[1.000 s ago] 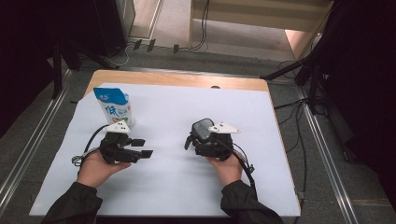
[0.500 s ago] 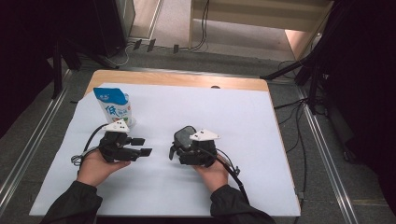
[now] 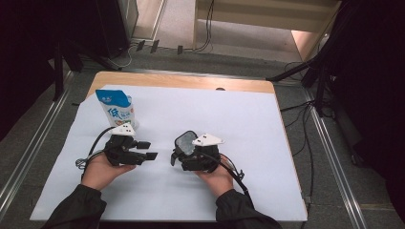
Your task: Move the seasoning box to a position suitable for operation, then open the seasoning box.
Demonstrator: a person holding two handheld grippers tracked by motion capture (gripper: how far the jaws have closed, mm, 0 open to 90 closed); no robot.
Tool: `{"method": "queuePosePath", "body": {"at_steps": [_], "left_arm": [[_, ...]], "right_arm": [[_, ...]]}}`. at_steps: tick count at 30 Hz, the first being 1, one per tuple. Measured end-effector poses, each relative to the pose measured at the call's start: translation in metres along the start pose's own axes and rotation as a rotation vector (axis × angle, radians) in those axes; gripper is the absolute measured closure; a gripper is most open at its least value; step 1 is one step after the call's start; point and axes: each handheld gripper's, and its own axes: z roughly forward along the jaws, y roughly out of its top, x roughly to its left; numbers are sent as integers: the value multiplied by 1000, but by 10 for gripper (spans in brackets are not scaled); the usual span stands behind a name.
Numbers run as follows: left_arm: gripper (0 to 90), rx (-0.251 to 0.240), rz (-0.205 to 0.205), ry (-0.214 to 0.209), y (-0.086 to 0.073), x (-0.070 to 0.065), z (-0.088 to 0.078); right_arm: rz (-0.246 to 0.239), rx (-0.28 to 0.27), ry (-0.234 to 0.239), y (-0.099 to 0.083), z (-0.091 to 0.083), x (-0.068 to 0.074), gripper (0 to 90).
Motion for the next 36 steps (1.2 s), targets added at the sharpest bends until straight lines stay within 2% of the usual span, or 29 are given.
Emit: {"method": "queuePosePath", "body": {"at_steps": [3,8,9,12,14,16,17,19,22,23,24,28,31,36], "left_arm": [[482,16,11,-5,3,-1,3],[532,4,34,-25,10,-4,4],[564,1,32,-41,11,-3,4],[644,-9,41,-44,15,-3,4],[702,-3,42,-57,19,-3,4],[786,3,66,-68,23,-4,6],[827,15,80,-69,25,-5,7],[900,25,95,-71,28,-6,11],[900,36,92,-72,31,-4,18],[900,36,92,-72,31,-4,18],[900,25,89,-76,32,-3,21],[900,21,81,-68,31,1,29],[900,14,88,-68,31,0,32],[900,16,93,-57,32,-2,40]], "right_arm": [[-2,1,5,0,-9,-2,112],[27,4,55,-1,-30,-5,115],[29,12,65,-1,-34,-5,133],[22,4,83,-4,-45,-7,166],[26,-2,90,-6,-52,-9,228],[27,-13,95,-8,-58,-12,294],[28,-10,108,-9,-60,-14,355],[31,-1,112,-12,-64,-16,421],[43,-3,128,-13,-66,-20,608],[43,-3,128,-13,-66,-20,608],[48,-1,135,-13,-64,-22,713],[51,-1,135,-12,-60,-24,836],[68,2,146,-12,-56,-25,900],[88,0,154,-12,-54,-28,900]]}}
